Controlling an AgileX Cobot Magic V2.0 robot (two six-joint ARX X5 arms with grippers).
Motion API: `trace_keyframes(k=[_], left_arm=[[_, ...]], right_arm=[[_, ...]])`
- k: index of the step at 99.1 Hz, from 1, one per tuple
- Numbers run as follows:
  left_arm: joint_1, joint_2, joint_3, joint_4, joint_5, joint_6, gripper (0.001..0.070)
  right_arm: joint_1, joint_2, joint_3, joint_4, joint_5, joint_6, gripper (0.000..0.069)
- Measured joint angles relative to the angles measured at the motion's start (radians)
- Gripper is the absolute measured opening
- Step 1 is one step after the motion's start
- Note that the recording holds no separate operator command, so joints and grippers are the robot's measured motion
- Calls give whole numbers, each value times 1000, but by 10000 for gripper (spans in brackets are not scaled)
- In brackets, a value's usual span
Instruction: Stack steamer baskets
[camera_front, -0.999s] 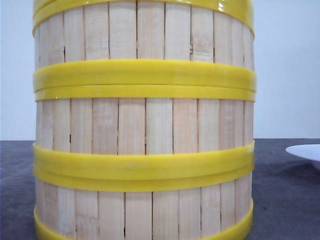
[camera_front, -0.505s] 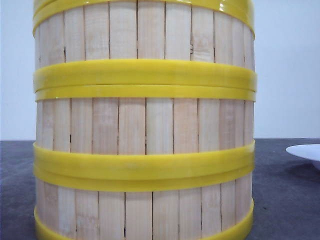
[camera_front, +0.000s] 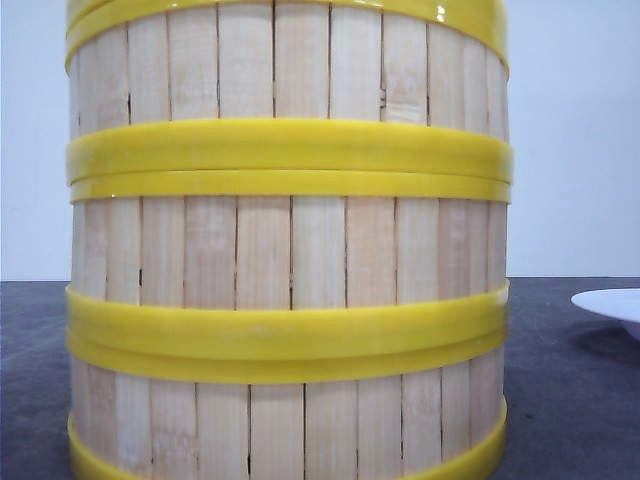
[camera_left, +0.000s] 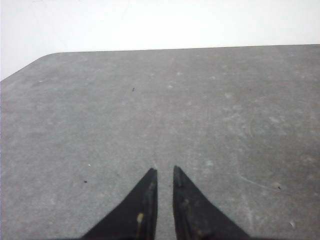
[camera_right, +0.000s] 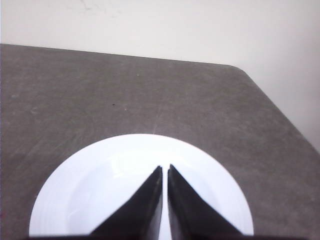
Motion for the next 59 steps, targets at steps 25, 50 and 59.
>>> trace_keyframes(k=[25, 50, 59], left_arm=[[0, 0, 0, 0, 0, 0, 30], [0, 0, 0, 0, 0, 0, 30], [0, 0, 0, 0, 0, 0, 30]], right_arm=[[0, -124, -103, -39, -1, 34, 12], [0, -166, -123, -57, -18, 39, 12], [-1, -173, -123, -56, -18, 39, 12]])
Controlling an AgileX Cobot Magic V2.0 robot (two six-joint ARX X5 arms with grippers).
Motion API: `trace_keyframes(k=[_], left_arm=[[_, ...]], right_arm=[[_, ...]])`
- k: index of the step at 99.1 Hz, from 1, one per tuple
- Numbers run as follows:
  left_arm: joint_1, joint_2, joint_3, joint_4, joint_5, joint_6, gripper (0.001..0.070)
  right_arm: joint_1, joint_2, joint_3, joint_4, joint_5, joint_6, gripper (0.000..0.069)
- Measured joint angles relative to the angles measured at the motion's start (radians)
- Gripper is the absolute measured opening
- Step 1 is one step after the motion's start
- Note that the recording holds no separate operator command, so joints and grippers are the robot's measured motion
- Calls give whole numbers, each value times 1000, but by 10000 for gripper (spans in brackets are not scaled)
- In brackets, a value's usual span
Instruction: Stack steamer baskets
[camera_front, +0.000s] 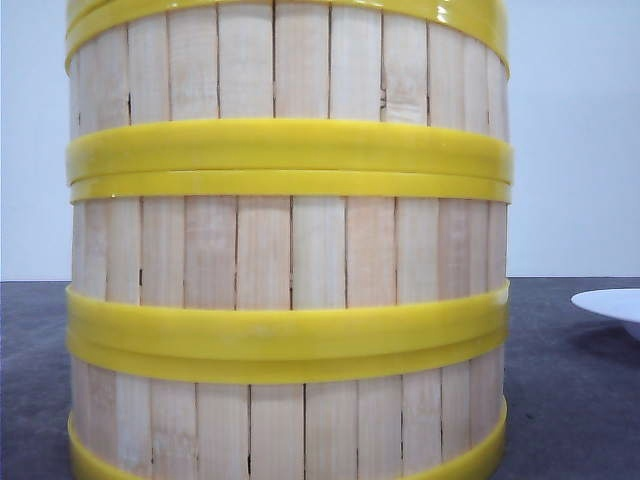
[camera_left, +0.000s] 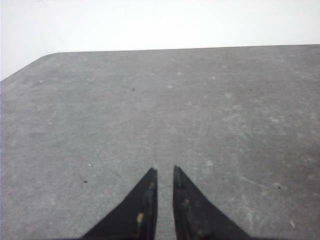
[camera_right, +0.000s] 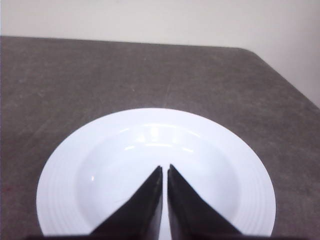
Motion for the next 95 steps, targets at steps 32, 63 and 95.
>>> trace_keyframes(k=[32, 63, 95], left_arm=[[0, 0, 0, 0, 0, 0, 30], [0, 0, 0, 0, 0, 0, 30], [0, 0, 0, 0, 0, 0, 30]], right_arm=[[0, 0, 0, 14, 0, 0, 12], [0, 0, 0, 15, 0, 0, 12], [0, 0, 0, 15, 0, 0, 12]])
